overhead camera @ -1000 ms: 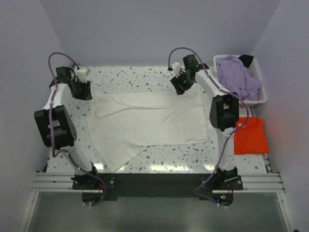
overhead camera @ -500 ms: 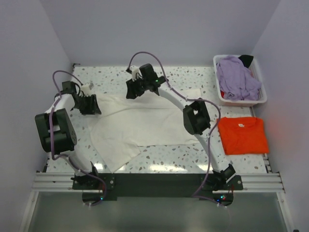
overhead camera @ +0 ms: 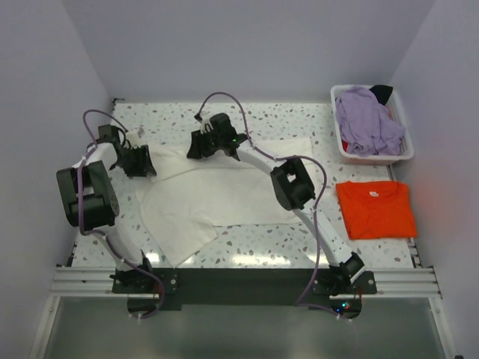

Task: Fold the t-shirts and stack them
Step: Fold the tshirt

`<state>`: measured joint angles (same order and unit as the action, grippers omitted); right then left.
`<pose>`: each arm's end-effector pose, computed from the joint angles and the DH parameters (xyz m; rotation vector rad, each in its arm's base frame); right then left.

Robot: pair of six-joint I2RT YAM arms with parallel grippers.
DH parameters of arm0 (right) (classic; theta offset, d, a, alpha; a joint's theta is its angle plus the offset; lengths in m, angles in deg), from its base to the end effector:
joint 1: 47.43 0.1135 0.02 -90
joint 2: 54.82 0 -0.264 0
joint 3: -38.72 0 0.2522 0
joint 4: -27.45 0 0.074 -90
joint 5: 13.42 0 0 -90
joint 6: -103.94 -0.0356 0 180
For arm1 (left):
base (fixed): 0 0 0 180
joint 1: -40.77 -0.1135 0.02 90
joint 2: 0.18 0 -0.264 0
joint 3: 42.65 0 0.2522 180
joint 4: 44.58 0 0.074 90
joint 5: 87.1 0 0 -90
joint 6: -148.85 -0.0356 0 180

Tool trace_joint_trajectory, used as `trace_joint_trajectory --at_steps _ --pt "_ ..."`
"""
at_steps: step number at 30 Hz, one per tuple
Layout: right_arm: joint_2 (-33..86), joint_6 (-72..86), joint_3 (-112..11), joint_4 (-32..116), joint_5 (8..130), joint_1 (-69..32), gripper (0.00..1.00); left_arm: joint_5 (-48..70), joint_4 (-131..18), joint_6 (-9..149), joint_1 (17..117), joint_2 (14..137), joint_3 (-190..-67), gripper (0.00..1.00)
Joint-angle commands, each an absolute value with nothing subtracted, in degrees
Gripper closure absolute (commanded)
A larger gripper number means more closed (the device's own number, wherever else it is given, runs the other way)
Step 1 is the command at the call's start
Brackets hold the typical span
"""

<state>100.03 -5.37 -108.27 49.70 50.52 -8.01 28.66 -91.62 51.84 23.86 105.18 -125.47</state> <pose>0.4539 0.3934 0.1380 -0.6760 2.1247 1.0701 0.3488 0.0899 0.1720 -0.1204 2.6607 -0.4960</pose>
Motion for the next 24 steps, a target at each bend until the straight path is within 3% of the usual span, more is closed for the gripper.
trace_joint_trajectory --at_steps 1,24 --pt "100.66 -8.29 -110.48 42.88 51.18 -7.53 0.54 29.01 -88.66 52.61 23.46 105.46 -127.87 0.49" --pt "103.12 -11.37 -110.65 39.19 46.7 -7.27 0.6 26.28 -89.1 55.42 23.46 110.22 -132.71 0.47"
